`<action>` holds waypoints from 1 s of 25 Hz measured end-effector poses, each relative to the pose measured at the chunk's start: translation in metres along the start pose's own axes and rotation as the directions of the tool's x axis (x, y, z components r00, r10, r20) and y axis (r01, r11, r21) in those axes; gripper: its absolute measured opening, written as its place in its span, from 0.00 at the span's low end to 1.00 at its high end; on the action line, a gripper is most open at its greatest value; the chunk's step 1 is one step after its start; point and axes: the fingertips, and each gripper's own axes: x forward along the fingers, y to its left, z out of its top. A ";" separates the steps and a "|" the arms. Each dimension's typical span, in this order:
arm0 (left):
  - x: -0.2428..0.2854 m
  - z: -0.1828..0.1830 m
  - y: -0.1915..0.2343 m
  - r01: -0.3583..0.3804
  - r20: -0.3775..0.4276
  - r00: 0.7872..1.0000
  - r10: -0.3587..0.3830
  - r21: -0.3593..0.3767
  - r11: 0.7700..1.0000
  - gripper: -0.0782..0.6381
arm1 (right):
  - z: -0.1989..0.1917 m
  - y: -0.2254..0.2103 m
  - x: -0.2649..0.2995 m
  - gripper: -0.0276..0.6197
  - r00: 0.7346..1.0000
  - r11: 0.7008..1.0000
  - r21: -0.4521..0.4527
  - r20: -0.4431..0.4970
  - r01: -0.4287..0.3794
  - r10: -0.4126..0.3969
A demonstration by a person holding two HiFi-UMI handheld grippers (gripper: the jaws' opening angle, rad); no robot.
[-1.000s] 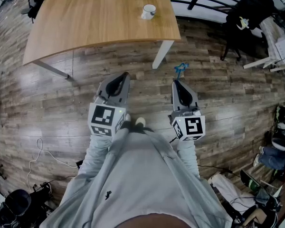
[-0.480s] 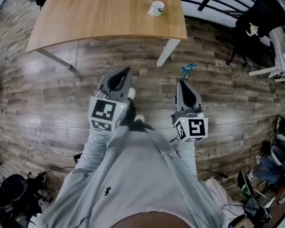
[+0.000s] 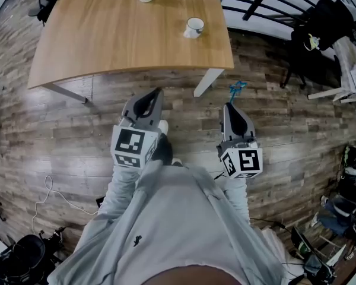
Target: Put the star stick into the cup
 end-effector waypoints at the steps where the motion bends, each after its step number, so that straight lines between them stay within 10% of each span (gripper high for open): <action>1: 0.009 0.004 0.008 0.003 0.003 1.000 -0.003 0.003 1.000 0.13 | 0.004 -0.003 0.011 0.07 1.000 1.000 -0.003 0.002 0.005 -0.005; 25: 0.128 0.023 0.127 0.126 -0.035 0.991 -0.127 -0.010 0.992 0.13 | 0.020 -0.030 0.148 0.07 0.985 0.985 0.021 -0.042 0.170 -0.169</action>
